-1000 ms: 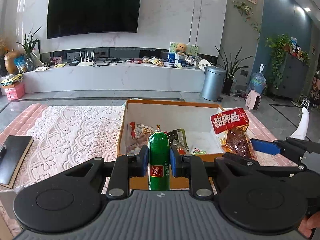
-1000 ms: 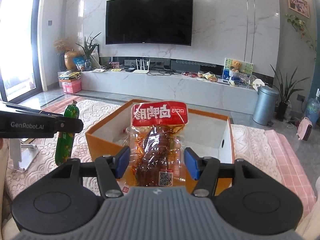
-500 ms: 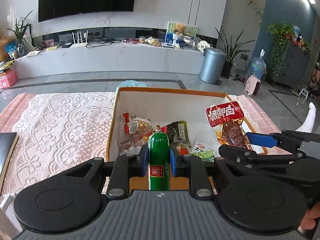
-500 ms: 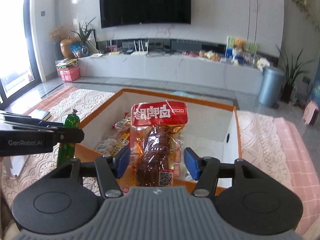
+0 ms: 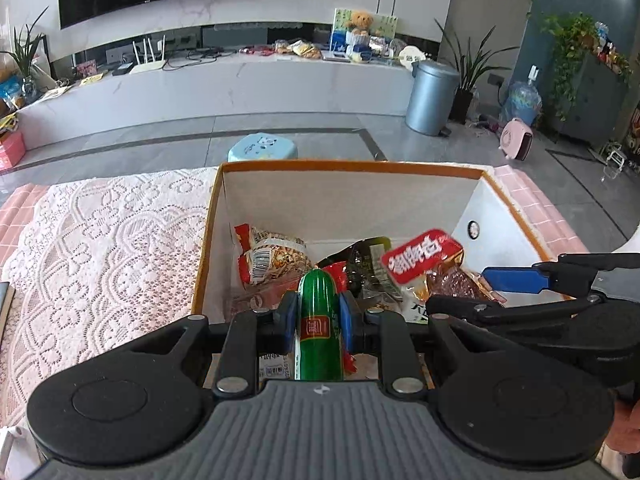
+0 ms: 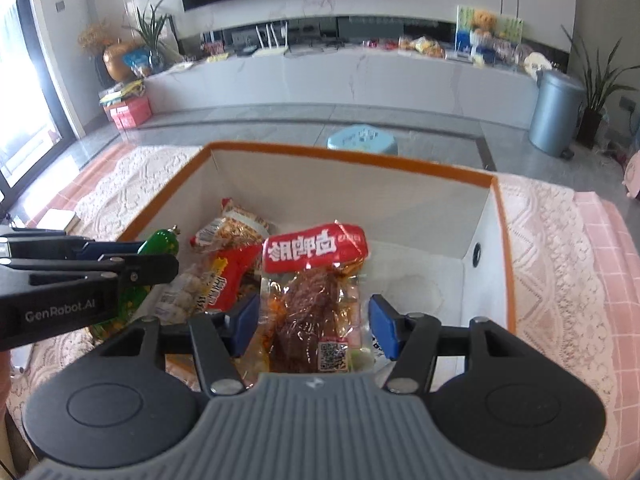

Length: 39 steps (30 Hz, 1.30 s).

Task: Organize snacks
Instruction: 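Lift the sausage and meat pack and carry them into the orange box, then open both tools to drop the snacks into the box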

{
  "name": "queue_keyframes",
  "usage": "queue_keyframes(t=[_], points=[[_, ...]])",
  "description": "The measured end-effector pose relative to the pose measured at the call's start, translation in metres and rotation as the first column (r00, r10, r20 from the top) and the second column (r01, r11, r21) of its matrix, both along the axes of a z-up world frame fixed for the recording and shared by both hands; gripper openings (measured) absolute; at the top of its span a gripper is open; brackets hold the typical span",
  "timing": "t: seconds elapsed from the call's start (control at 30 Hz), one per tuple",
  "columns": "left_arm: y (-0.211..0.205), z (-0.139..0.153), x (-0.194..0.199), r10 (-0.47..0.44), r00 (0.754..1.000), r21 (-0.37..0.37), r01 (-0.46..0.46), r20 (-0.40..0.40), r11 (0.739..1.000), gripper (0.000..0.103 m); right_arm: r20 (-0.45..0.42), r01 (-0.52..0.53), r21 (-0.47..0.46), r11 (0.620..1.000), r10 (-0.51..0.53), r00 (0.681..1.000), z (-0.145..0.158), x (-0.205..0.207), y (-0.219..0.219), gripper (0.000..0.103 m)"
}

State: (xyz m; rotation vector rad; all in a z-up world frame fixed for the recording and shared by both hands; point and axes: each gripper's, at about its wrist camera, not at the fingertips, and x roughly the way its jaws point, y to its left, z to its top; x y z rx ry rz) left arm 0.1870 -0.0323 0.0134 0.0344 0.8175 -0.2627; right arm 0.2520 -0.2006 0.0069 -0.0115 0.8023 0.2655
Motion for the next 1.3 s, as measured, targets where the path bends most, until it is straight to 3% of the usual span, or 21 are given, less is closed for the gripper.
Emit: queue_keyframes(t=[0.37, 0.7, 0.9, 1.0, 1.07, 1.3], points=[[-0.011, -0.031, 0.031, 0.013, 0.995, 0.09, -0.004, -0.097, 0.996, 0.024, -0.105, 0.0, -0.107, 0.994, -0.012, 0.994, -0.027, 0.037, 0.006, 0.058], [-0.02, -0.03, 0.036, 0.017, 0.992, 0.152, 0.001, -0.121, 0.988, 0.025, -0.15, -0.011, -0.145, 0.989, -0.011, 0.989, -0.036, 0.044, 0.009, 0.059], [-0.023, -0.025, 0.029, 0.012, 0.995, 0.173, 0.005, -0.096, 0.985, 0.031, -0.143, -0.003, -0.178, 0.984, -0.023, 0.989, -0.034, 0.038, 0.013, 0.061], [-0.024, -0.016, 0.023, 0.002, 0.998, 0.179, 0.01, -0.063, 0.984, 0.043, -0.138, -0.001, -0.182, 0.983, -0.024, 0.99, -0.028, 0.035, 0.012, 0.066], [-0.023, -0.007, 0.018, -0.003, 0.999, 0.167, 0.01, -0.042, 0.986, 0.057, -0.118, -0.001, -0.187, 0.982, -0.021, 0.993, -0.022, 0.032, 0.012, 0.071], [-0.017, 0.019, -0.001, 0.03, 0.999, 0.145, -0.035, 0.038, 0.989, 0.069, -0.052, 0.016, -0.202, 0.979, -0.027, 0.998, 0.006, 0.013, 0.009, 0.08]])
